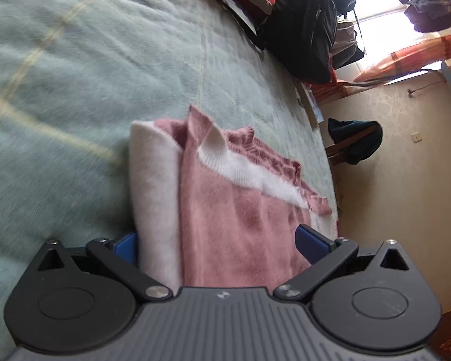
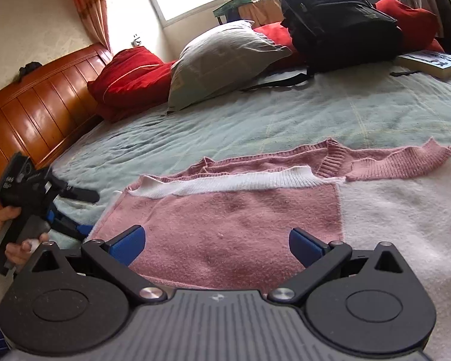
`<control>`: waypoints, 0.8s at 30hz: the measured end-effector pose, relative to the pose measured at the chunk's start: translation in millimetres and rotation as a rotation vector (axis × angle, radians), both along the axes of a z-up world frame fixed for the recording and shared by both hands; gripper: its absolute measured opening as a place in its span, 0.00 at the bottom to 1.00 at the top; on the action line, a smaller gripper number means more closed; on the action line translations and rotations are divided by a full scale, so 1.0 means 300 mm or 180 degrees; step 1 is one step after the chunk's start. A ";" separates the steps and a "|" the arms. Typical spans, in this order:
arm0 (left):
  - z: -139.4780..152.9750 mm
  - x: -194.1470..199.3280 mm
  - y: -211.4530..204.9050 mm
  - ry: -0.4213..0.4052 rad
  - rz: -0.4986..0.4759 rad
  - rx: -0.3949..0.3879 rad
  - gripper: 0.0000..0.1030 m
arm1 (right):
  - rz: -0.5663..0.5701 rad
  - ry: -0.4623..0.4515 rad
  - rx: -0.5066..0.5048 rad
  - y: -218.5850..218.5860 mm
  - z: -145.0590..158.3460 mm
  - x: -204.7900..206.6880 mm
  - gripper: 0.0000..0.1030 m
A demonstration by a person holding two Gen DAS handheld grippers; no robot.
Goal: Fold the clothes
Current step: 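Roll the left gripper and move it to the sweater's white side edge, then close the left gripper on the sweater's side edge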
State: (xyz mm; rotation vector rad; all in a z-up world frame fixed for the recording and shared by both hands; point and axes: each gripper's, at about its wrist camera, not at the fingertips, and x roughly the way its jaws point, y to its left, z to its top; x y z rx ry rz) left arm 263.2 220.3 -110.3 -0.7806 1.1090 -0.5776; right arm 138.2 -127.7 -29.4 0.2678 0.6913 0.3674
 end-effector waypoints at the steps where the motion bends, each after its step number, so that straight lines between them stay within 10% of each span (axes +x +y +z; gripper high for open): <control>1: -0.005 0.013 -0.003 0.0007 -0.0004 -0.0040 0.99 | 0.0010 0.0001 -0.0008 0.002 0.000 -0.003 1.00; 9: -0.017 -0.051 -0.017 0.0026 -0.0462 -0.0428 0.99 | 0.0071 0.0004 -0.0135 0.013 0.001 -0.023 1.00; 18: -0.074 0.041 -0.012 0.0145 -0.0205 -0.0537 0.92 | 0.0045 -0.0026 -0.0200 0.014 -0.003 -0.033 1.00; 20: -0.077 0.038 -0.015 0.0091 -0.0206 -0.0418 0.81 | 0.0007 -0.0007 -0.0181 0.006 -0.008 -0.032 1.00; 23: -0.115 0.014 0.031 0.0251 0.0006 -0.0344 0.24 | -0.0031 0.0064 -0.0126 -0.003 -0.019 -0.027 1.00; 24: -0.129 0.006 0.047 0.0343 0.0086 -0.0364 0.24 | -0.0043 0.0087 -0.0108 -0.007 -0.022 -0.025 1.00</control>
